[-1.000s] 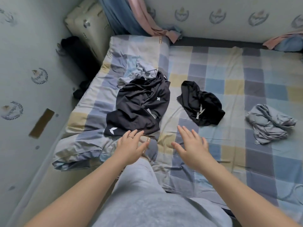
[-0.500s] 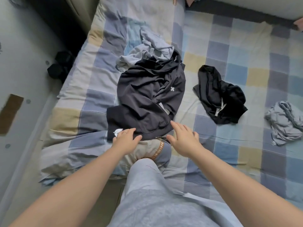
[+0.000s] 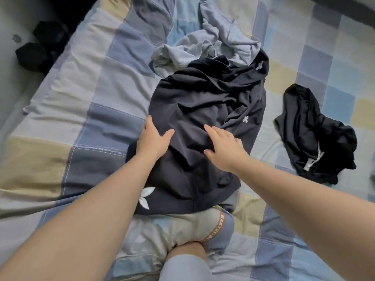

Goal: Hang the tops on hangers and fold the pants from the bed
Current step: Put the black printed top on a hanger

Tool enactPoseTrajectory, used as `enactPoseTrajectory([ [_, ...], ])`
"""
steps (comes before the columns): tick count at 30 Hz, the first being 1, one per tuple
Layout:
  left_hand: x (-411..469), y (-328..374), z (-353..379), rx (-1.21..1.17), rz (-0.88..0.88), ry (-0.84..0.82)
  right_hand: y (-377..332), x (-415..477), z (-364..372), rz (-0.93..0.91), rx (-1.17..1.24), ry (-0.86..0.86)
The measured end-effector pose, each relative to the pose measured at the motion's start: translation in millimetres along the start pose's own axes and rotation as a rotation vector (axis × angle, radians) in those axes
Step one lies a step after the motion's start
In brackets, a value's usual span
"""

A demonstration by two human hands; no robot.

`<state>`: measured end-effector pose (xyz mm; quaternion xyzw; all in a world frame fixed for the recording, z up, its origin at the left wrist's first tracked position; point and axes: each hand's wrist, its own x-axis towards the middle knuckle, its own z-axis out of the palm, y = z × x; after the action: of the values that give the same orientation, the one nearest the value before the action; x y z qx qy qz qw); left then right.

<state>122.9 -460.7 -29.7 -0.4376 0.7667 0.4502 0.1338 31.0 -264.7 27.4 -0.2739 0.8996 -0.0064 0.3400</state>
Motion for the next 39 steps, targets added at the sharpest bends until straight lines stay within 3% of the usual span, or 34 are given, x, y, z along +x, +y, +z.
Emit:
enactPoseTrajectory([
  [2, 15.2, 4.9, 2.6, -0.24, -0.069, -0.052, -8.7, 22.2, -9.2, -0.031, -0.018, 0.04],
  [4, 9.2, 12.5, 6.2, -0.271, 0.001, -0.092, -17.4, 34.2, -24.1, -0.041, -0.023, 0.083],
  [9, -62.2, 30.3, 7.6, -0.131, 0.334, -0.265, -22.3, 22.0, -66.3, -0.131, -0.182, 0.137],
  [14, -146.4, 32.8, 13.5, 0.128, 0.545, -0.414, 2.0, -22.3, -70.0, -0.277, -0.427, -0.027],
  [20, -202.7, 23.6, 21.8, 0.388, 0.509, -0.64, 34.0, -71.5, -34.2, -0.154, -0.411, -0.145],
  [24, -201.0, 14.3, 31.2, 0.506, 0.337, -0.811, 63.2, -114.6, 0.4, -0.037, -0.275, -0.256],
  [26, -194.1, 13.4, 40.3, 0.484, 0.272, -0.785, 75.1, -135.0, 17.6, 0.018, -0.177, -0.307],
  [31, -167.0, 30.9, 74.2, 0.488, 0.297, -0.318, 89.8, -166.2, 46.8, 0.04, -0.007, -0.493],
  [34, -147.7, 46.5, 100.3, 0.467, 0.266, -0.309, 95.6, -170.3, 49.7, 0.078, 0.183, -0.581],
  [36, -135.4, 53.8, 118.2, 0.273, 0.071, -0.339, 95.7, -168.2, 48.4, 0.125, 0.265, -0.614],
  [39, -119.4, 55.9, 138.5, -0.021, -0.205, -0.247, 93.6, -163.9, 46.2, 0.236, 0.415, -0.638],
])
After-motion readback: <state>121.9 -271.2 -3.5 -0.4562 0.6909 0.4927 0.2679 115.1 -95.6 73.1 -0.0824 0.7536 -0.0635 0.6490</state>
